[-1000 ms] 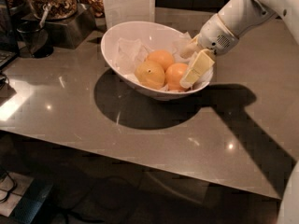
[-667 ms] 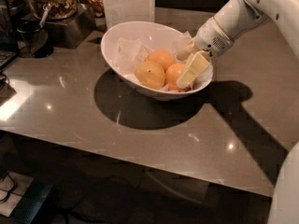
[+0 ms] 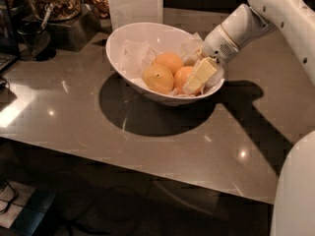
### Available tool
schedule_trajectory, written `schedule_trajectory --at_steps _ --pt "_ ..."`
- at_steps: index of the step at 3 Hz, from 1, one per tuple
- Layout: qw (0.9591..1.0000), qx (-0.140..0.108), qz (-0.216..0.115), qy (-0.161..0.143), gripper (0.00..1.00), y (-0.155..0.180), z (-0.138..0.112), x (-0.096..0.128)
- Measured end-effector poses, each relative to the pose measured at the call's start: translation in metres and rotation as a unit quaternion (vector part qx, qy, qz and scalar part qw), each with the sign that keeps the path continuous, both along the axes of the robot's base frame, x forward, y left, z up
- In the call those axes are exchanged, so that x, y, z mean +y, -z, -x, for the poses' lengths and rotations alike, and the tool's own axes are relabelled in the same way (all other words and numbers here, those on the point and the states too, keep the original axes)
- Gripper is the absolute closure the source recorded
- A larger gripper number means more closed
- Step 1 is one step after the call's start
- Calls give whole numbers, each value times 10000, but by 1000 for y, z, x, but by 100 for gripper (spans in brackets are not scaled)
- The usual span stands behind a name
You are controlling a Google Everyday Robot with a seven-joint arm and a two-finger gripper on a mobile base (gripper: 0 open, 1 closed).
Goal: Pick orange from white bowl
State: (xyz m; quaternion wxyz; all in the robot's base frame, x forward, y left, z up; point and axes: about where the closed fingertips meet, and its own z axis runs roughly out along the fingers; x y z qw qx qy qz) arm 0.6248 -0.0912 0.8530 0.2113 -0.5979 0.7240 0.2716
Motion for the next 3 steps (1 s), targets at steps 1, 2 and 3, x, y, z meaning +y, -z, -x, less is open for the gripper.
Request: schedule_trajectory --at_steps 1,2,3 --pt "10000 65 2 52 56 5 0 -3" --pt "9999 75 10 109 79 7 3 -7" --pt "9999 -16 -9 149 99 1 9 -10"
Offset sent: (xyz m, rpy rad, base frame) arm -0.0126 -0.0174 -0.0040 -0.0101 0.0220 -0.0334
